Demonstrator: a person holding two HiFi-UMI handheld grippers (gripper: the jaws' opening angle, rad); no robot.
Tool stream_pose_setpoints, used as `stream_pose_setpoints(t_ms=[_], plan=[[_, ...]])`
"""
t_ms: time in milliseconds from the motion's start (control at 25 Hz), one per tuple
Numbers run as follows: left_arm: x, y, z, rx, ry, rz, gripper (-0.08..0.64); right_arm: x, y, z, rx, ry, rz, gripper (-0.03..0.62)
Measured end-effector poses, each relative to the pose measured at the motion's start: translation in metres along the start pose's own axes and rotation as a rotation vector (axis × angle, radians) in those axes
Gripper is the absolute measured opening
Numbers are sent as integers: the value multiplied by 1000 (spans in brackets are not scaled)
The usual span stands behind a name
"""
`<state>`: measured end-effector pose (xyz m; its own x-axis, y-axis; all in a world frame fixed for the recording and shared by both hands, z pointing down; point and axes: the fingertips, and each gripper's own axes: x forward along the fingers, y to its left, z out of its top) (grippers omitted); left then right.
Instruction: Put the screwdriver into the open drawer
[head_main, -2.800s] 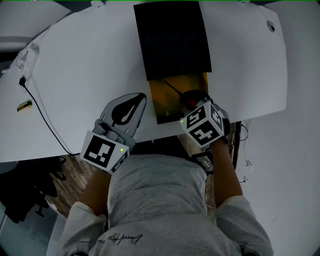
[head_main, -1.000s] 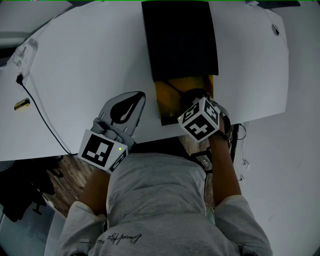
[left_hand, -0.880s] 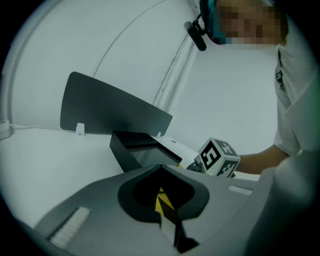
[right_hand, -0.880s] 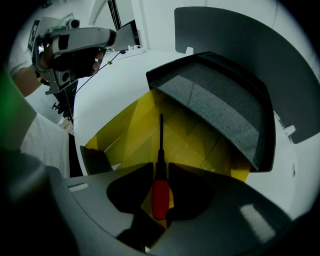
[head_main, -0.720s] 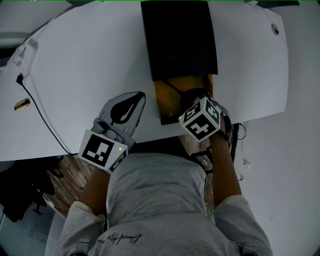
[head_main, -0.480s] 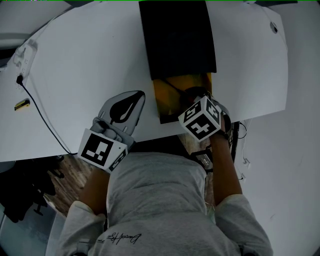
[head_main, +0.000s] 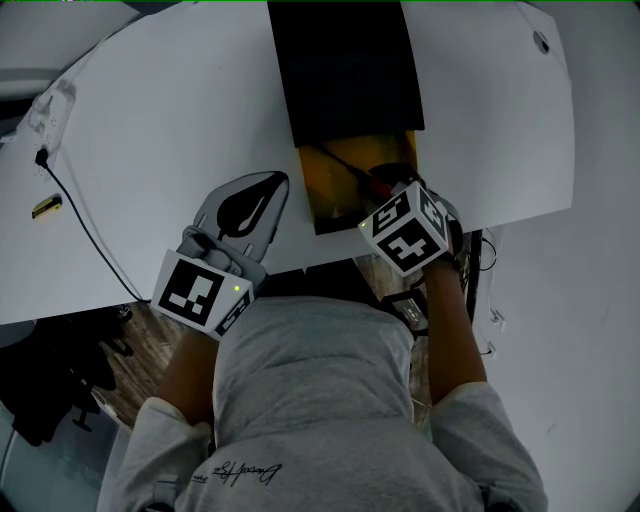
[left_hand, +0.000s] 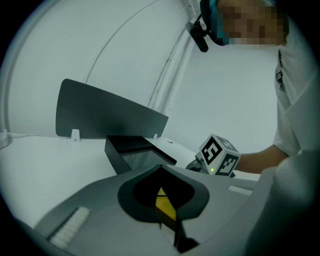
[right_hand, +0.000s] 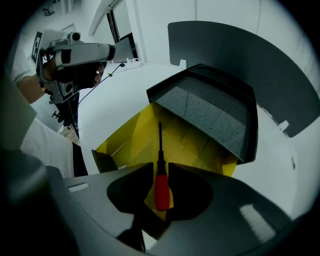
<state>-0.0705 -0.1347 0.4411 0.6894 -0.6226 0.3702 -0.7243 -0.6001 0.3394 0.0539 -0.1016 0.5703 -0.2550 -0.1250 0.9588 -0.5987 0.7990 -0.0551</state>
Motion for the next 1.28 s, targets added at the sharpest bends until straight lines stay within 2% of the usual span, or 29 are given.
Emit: stream_pose_setpoints(t_ms=[480,800,1280], plan=[[-6,-25,8,33,-10,-6,0,-28,5,0,54,-121,-8,76],[-12,-38,19,55,-33,1,0,-54,2,-1,46,-178,-63,15],[-28,-50,45,92,-60,19,0,-113,15,14,128,-431,-31,14]])
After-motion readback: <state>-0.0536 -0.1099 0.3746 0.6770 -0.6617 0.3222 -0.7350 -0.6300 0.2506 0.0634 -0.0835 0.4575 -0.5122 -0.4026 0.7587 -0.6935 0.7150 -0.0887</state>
